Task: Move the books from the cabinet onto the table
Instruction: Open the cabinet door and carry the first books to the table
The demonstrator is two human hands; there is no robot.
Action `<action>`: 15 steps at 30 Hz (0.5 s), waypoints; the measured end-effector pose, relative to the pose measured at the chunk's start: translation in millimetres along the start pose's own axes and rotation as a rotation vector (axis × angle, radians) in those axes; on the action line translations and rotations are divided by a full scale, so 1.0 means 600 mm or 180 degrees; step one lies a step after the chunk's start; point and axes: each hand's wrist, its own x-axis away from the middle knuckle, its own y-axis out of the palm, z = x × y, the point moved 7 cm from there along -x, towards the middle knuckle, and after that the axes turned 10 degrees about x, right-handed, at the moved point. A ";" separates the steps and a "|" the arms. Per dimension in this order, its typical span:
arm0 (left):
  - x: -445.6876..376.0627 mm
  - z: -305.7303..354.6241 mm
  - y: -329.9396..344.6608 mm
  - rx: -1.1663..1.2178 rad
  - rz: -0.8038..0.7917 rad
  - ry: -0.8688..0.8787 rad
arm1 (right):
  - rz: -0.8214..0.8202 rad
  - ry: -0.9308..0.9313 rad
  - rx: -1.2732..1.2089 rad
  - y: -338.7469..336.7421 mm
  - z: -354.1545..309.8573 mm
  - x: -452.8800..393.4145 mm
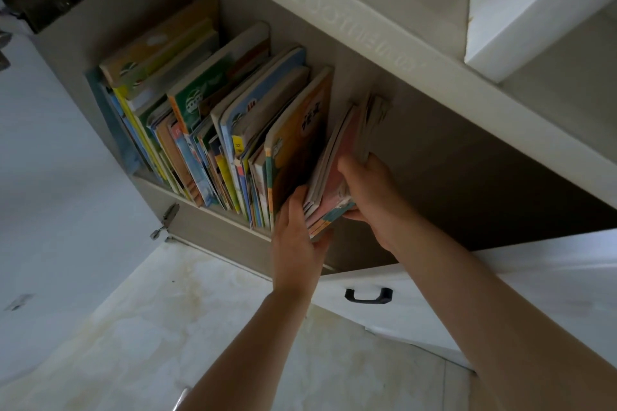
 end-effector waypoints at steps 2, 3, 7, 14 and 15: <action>-0.009 -0.006 0.007 0.0059 0.0157 -0.0130 | -0.0025 -0.0087 0.0034 0.002 -0.002 0.004; -0.013 -0.006 0.008 0.0058 0.0253 -0.0148 | -0.0045 -0.0132 0.0070 0.004 -0.004 0.005; -0.004 -0.005 -0.005 0.0188 0.0421 -0.0073 | -0.0113 -0.0127 0.0167 0.011 -0.006 0.021; 0.077 -0.017 -0.099 0.0013 0.0328 -0.0039 | -0.0423 -0.0470 0.0163 0.074 0.018 0.107; 0.087 -0.022 -0.116 0.0073 0.0338 -0.0069 | -0.0425 -0.0519 0.0250 0.085 0.022 0.116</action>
